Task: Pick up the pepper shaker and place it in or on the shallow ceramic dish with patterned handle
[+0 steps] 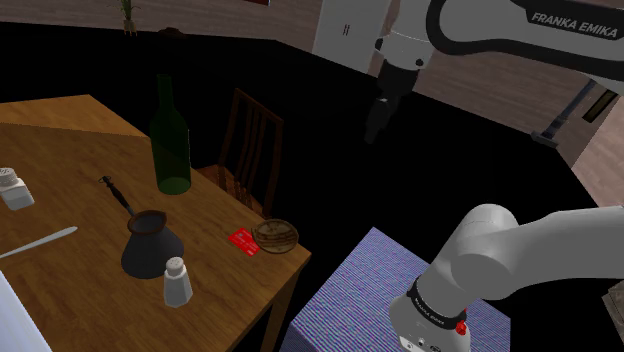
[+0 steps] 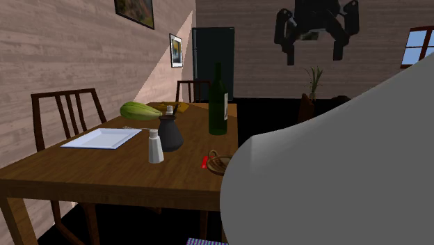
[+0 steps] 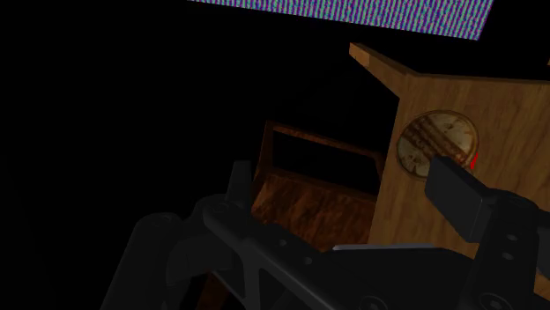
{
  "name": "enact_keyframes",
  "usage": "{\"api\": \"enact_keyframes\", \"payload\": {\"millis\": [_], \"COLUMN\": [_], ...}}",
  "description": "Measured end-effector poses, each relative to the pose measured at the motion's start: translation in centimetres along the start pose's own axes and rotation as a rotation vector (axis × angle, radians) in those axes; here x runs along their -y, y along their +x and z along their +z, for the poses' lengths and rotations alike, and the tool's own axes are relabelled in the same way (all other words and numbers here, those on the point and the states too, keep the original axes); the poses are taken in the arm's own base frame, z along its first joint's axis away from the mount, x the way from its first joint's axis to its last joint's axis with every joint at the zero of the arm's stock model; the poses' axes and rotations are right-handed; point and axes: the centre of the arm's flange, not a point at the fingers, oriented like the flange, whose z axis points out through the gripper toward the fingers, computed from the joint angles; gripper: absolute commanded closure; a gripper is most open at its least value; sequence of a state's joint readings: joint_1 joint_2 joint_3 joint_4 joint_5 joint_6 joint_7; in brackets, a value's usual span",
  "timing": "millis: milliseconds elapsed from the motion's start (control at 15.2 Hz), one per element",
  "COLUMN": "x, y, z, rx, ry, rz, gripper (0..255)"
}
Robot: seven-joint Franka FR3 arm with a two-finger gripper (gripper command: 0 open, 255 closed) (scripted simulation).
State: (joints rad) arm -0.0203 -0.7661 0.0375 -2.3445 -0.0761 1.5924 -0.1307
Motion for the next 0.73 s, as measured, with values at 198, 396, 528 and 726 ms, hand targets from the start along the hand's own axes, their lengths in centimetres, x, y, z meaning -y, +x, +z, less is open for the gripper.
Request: {"api": "enact_keyframes", "payload": {"millis": [198, 396, 528, 726], "x": [1.4, 4.5, 6.7, 10.4], "y": [0.7, 2.2, 3.1, 4.4], "z": [0.6, 1.7, 2.1, 3.3], "rx": [0.001, 0.002, 0.003, 0.004], "ry": [0.0, 0.001, 0.001, 0.001], "rz": [-0.002, -0.005, -0.007, -0.01], "gripper": [0, 0, 0, 0]}}
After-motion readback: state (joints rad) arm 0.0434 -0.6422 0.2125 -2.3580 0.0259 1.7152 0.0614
